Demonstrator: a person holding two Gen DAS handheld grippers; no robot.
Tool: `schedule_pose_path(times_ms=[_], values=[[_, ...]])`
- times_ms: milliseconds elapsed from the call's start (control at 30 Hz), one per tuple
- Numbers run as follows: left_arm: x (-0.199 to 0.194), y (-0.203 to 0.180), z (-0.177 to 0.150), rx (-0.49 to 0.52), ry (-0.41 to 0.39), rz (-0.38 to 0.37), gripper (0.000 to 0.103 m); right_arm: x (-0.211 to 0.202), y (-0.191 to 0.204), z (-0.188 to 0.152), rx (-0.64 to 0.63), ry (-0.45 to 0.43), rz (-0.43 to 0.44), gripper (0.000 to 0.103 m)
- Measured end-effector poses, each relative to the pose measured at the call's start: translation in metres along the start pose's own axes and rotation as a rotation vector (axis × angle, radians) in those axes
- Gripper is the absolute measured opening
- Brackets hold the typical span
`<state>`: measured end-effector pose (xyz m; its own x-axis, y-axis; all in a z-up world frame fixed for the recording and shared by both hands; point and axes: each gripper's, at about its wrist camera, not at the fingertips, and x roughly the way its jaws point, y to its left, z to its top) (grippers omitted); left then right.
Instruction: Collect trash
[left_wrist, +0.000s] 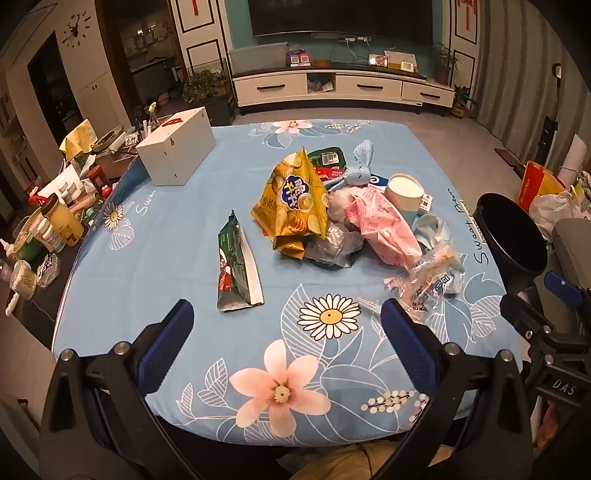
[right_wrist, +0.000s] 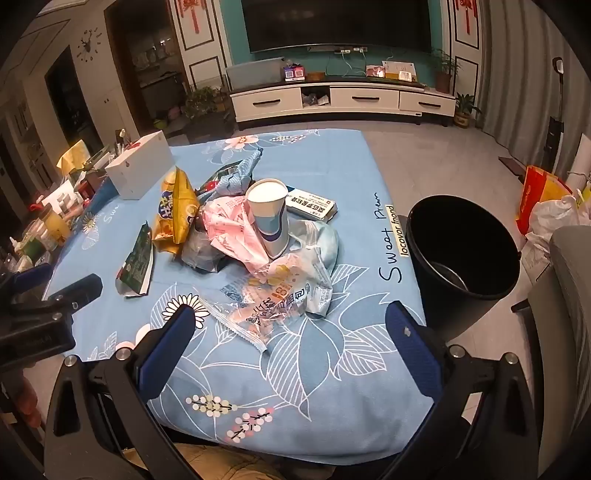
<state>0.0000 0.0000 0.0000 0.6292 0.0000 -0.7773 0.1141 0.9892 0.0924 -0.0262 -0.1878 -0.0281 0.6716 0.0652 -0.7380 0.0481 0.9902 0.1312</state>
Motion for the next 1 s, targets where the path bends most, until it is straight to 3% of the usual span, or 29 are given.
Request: schedule_pose_path(times_ms=[1000], values=[[-0.001, -0.003, -0.005, 0.024, 0.006, 0.005, 0.101, 0.004, 0.007, -0.004, -0.012, 0.008, -0.002, 0.100]])
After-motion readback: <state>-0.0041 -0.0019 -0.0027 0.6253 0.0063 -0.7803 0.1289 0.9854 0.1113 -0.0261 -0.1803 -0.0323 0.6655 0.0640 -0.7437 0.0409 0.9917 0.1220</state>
